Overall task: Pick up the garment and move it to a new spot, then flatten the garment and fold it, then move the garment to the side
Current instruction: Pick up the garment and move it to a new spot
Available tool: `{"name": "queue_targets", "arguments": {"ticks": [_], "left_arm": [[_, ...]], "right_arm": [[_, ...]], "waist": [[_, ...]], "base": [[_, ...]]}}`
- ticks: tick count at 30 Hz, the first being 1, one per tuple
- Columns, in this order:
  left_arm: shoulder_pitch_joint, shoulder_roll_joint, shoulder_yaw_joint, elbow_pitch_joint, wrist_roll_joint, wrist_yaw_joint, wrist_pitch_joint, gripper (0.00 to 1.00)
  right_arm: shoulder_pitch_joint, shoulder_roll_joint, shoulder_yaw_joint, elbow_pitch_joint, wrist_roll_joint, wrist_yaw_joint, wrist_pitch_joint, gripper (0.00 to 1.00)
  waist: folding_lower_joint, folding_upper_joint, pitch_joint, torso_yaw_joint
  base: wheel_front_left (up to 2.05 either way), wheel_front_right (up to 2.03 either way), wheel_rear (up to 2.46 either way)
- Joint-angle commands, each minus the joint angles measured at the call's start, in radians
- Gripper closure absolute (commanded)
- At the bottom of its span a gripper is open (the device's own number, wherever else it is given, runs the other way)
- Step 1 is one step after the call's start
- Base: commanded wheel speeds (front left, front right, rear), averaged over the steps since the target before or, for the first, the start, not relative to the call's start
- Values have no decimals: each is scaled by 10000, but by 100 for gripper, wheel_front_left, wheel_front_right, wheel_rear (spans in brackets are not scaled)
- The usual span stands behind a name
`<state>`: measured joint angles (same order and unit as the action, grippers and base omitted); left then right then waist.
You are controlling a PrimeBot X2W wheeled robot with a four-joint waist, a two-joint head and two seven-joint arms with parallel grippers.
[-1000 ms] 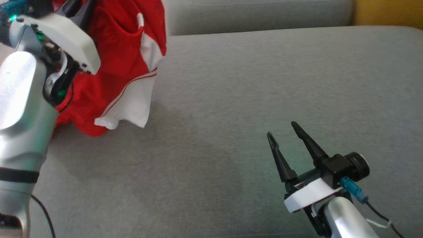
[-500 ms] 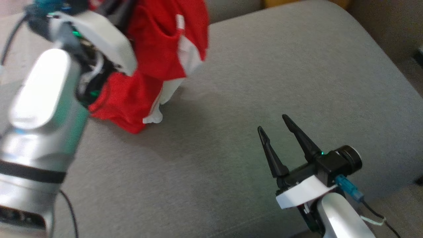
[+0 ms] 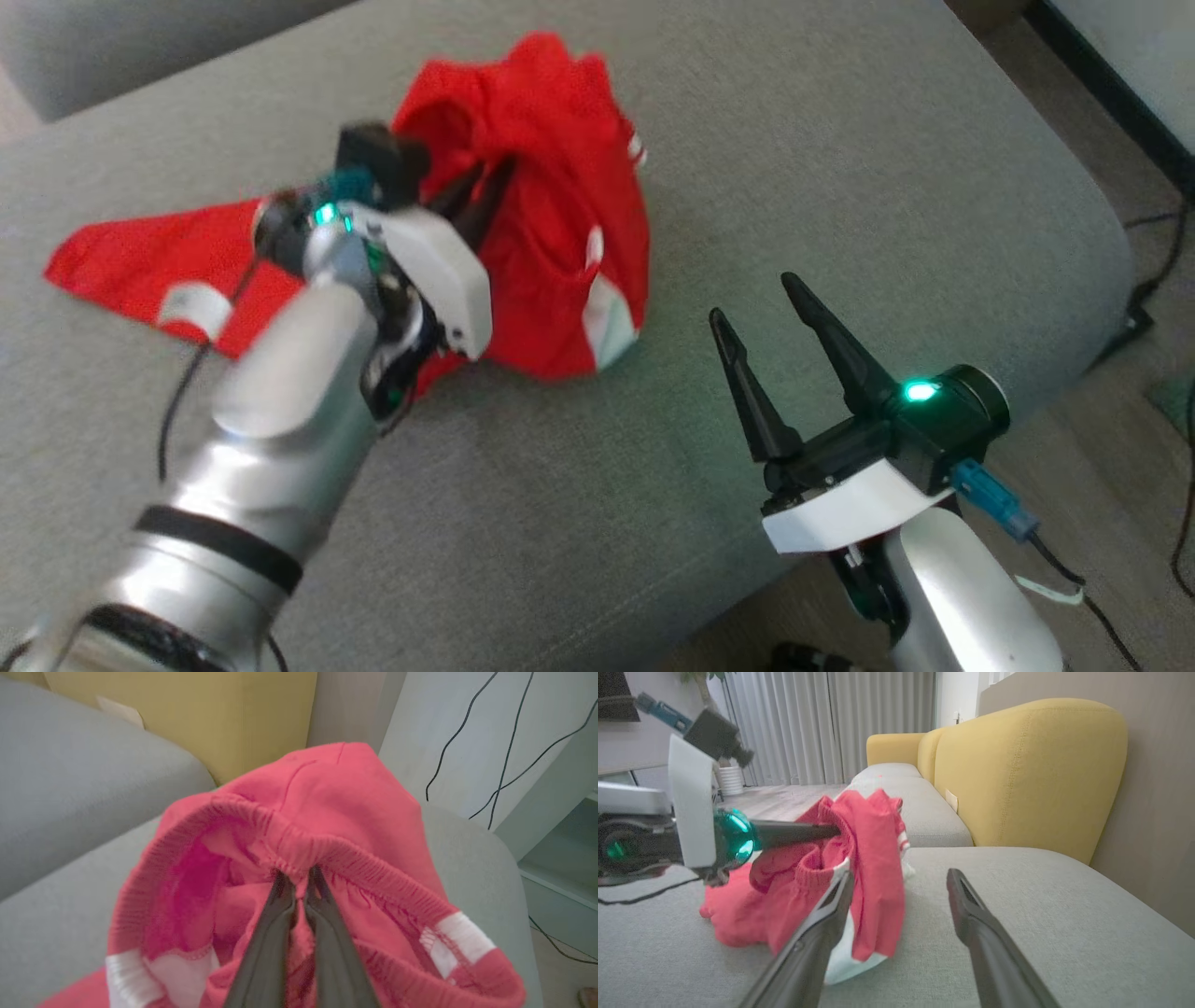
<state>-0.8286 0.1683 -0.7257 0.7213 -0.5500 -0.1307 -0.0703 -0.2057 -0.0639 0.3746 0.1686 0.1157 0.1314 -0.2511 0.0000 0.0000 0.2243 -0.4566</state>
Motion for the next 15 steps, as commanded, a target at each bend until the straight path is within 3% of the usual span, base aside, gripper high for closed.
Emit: {"name": "queue_targets", "arguments": {"ticks": [1, 2, 3, 10, 15], "left_arm": [[-423, 111, 295, -177, 75, 46, -214, 100], [-357, 3, 242, 89, 114, 53, -427, 80], [-304, -104, 206, 327, 142, 66, -648, 0], [31, -568, 127, 775, 636, 666, -1832, 0], [1273, -379, 930, -736, 1009, 1462, -1909, 0]], "right_arm": [[-278, 134, 174, -358, 64, -7, -107, 0], [-268, 135, 168, -353, 67, -7, -107, 0], [-257, 135, 154, -346, 67, -7, -107, 0], [28, 136, -17, -152, -158, -7, -107, 0], [375, 136, -113, 27, -375, -7, -107, 0]], "waist": [[0, 0, 217, -212], [0, 0, 230, -219], [0, 0, 222, -210], [0, 0, -395, 564], [0, 0, -1145, 1409]], "base": [[0, 0, 0], [0, 0, 0], [0, 0, 0], [0, 0, 0], [0, 0, 0]]}}
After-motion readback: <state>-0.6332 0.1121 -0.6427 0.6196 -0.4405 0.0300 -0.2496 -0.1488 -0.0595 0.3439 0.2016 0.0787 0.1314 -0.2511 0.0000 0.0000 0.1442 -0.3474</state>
